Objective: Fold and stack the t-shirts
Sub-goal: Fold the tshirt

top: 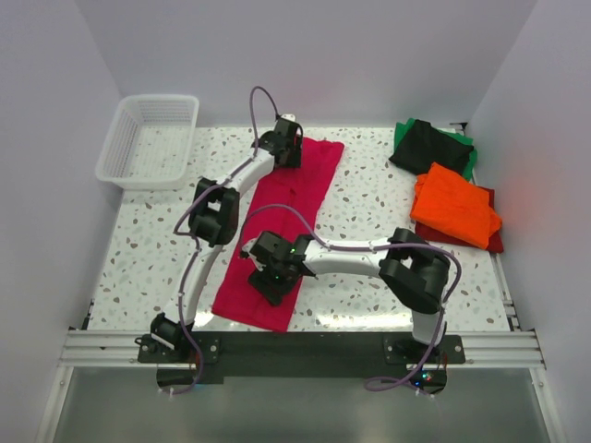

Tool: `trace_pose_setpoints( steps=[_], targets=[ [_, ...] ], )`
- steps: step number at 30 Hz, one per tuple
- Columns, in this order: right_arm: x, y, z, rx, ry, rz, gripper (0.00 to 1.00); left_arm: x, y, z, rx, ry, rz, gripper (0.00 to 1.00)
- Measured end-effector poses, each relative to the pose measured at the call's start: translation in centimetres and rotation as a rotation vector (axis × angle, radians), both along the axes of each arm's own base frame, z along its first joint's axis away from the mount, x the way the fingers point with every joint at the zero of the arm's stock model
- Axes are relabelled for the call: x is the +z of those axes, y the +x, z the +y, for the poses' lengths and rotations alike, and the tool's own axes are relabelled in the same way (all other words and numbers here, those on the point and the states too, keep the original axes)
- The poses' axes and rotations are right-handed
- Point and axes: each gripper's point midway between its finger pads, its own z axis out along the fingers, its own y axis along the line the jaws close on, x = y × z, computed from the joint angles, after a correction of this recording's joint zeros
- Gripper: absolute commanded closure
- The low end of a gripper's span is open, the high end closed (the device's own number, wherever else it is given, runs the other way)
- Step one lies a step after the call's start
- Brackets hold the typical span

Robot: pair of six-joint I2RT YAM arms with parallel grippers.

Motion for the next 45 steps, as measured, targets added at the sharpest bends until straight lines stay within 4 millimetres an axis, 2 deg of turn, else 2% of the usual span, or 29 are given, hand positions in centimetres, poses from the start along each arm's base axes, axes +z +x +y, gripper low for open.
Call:
trace_pose_setpoints(
  steps=[24,32,37,45],
  targets=[
    [-0.5,-2.2,-8.2,0.015,-0.221,0.009,0.36,0.3,0.5,1.1,0.230,-0.093,-0.021,0.26],
    [-0.4,-2.4,-10.3,0.029,-0.309,0.009,0.39,0.4,1.6,1.2,0.252,-0.125,-0.039,0.23],
    [0.3,-2.0,-9.9,0.027,-0.322,0.004,0.40,0.6,2.6,1.3,0.262,-0.171,-0.062,0.23],
    [3.0,0.9,-5.2,-0.008,-0.220,-0.086,0.41,1.2,4.8,1.0,0.238,-0.262,-0.120,0.21]
  ],
)
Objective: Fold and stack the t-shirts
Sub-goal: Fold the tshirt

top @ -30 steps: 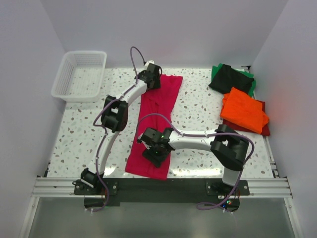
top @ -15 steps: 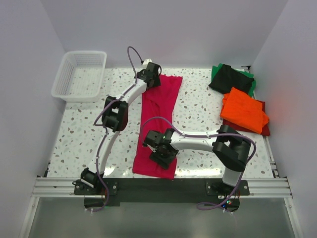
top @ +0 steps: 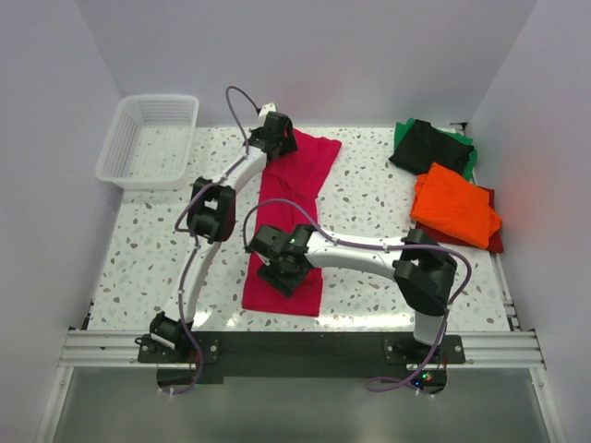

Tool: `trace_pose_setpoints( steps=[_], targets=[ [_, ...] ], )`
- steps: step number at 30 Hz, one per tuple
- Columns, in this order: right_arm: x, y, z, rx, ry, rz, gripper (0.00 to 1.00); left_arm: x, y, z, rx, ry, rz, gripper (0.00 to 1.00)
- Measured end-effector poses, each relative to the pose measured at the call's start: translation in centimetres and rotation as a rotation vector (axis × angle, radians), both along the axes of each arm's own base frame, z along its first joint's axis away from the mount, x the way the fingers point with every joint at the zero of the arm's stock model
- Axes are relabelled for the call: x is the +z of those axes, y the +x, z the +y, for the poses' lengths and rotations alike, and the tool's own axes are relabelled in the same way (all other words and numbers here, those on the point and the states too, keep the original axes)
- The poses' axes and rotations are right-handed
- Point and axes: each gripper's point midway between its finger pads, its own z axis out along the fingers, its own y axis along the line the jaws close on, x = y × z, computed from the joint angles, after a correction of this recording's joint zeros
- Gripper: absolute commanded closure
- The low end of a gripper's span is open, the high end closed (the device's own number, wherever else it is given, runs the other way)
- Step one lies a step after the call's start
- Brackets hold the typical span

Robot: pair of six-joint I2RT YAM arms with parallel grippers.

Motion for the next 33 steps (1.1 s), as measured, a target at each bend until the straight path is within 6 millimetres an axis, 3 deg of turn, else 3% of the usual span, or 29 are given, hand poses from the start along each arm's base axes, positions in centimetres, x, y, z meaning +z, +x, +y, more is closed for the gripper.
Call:
trace_pose_setpoints(
  steps=[4,8,14,17,20,25,27,30,33],
  targets=[
    [1.9,1.4,1.6,-0.024,0.048,-0.060,0.40,0.1,0.3,-0.1,-0.015,-0.016,-0.012,0.21],
    [3.4,2.4,1.6,-0.077,0.064,-0.124,0.37,0.1,0.0,-0.1,-0.035,-0.010,-0.025,0.21],
    [6.0,4.5,0.7,-0.233,0.105,-0.225,0.37,1.1,-2.8,1.2,-0.065,0.011,0.032,0.21],
    [6.6,6.2,-0.2,-0.354,0.139,-0.246,0.37,3.1,-4.6,2.4,-0.076,0.031,0.047,0.21],
    [6.9,9.8,-2.6,-0.547,0.186,-0.243,0.37,7.4,-5.9,3.7,-0.080,0.040,0.006,0.21],
    [6.8,17.7,-7.7,-0.810,0.200,-0.265,0.37,15.6,-8.7,5.4,-0.070,0.038,-0.083,0.22],
    [6.9,21.0,-7.3,-0.836,0.210,-0.284,0.37,17.8,-10.5,6.2,-0.069,0.037,-0.100,0.22],
    [6.6,24.7,-4.9,-0.808,0.230,-0.307,0.37,18.1,-13.2,7.0,-0.076,0.039,-0.081,0.23],
    [5.8,27.5,-3.0,-0.785,0.234,-0.313,0.37,15.4,-16.3,7.6,-0.103,0.048,0.004,0.23]
  ],
)
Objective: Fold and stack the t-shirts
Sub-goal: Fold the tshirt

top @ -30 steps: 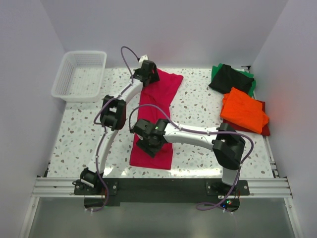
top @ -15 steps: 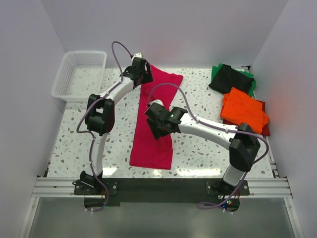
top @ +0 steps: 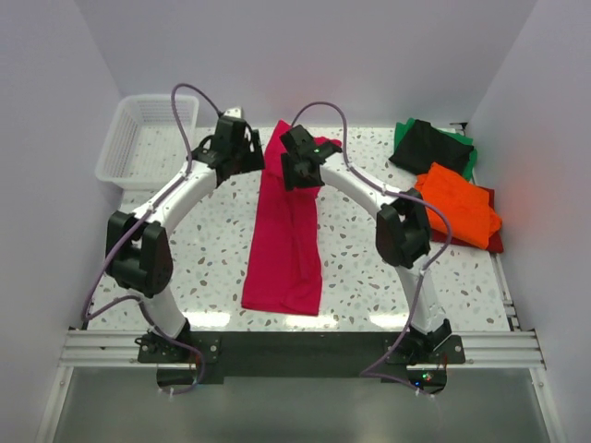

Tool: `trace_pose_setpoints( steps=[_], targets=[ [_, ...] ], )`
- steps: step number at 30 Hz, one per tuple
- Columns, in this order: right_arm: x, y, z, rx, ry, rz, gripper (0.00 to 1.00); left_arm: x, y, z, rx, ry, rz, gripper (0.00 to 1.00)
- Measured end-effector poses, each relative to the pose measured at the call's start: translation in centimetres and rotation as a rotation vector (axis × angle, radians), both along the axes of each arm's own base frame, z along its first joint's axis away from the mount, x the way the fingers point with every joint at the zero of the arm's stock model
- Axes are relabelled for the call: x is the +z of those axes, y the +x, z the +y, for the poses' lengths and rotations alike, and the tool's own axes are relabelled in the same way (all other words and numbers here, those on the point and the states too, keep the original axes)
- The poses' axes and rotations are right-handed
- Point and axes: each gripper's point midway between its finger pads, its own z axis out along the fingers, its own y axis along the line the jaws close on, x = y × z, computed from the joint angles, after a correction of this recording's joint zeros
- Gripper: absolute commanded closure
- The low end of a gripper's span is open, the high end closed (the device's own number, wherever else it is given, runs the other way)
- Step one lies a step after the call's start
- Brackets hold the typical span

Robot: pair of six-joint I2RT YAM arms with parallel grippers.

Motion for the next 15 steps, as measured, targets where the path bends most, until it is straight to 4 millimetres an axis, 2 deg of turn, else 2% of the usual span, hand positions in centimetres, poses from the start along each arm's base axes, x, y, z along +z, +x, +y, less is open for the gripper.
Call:
trace_pose_setpoints(
  steps=[3,5,7,10,12,15],
  targets=[
    [-0.6,3.6,1.6,0.004,0.028,-0.028,0.37,-4.2,-4.2,0.4,-0.041,0.016,0.132,0.23],
    [-1.1,5.7,1.4,-0.014,0.037,-0.037,0.36,-6.3,-7.0,0.6,-0.069,0.023,0.208,0.23],
    [-1.5,7.3,0.5,-0.038,0.041,-0.045,0.36,-7.6,-9.6,0.5,-0.100,0.026,0.260,0.23],
    [-2.5,8.7,-1.2,-0.067,0.031,-0.040,0.36,-7.7,-12.4,0.1,-0.154,0.019,0.285,0.23],
    [-3.1,9.4,-2.3,-0.086,0.019,-0.039,0.35,-7.1,-13.4,-0.3,-0.191,0.010,0.272,0.24],
    [-3.6,10.0,-2.8,-0.088,0.015,-0.047,0.35,-6.3,-14.5,-0.8,-0.237,-0.005,0.253,0.24]
  ],
)
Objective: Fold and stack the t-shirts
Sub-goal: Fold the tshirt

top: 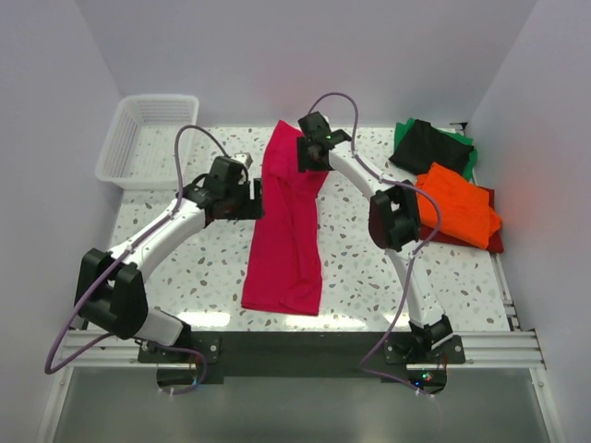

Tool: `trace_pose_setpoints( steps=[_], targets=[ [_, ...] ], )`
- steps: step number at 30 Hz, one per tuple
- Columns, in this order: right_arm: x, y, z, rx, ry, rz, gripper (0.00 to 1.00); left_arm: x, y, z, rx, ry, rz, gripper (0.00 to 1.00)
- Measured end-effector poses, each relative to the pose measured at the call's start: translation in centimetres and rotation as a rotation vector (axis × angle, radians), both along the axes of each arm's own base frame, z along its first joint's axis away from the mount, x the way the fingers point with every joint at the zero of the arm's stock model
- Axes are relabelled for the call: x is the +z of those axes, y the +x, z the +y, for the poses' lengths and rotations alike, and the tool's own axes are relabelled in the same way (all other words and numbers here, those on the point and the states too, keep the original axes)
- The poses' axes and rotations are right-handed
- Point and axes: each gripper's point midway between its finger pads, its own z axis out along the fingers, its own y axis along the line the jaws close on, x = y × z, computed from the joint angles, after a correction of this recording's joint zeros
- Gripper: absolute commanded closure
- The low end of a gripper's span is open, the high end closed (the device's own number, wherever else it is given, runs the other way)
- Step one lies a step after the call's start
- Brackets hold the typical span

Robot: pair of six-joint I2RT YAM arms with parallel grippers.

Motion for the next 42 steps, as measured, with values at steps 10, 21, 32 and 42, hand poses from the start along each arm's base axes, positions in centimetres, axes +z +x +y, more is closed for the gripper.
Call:
trace_pose_setpoints(
  steps=[10,21,32,42],
  targets=[
    [-2.8,1.8,1.9,0.051,0.005,-0.045,0.34,-2.8,-4.6,-3.2,-0.163,0.016,0.089,0.25],
    [-4.0,3.5,2.2,0.065,0.020,-0.066,0.32,-6.7,-9.6,-3.1,-0.257,0.129,0.252,0.25],
    [-3.8,6.8,0.2,0.055,0.015,-0.136,0.27,-8.3,-13.0,-2.1,-0.308,0.229,0.366,0.25],
    [-3.7,8.7,-1.0,0.089,-0.021,-0.194,0.22,-10.0,-14.7,-1.0,-0.313,0.301,0.431,0.26]
  ],
)
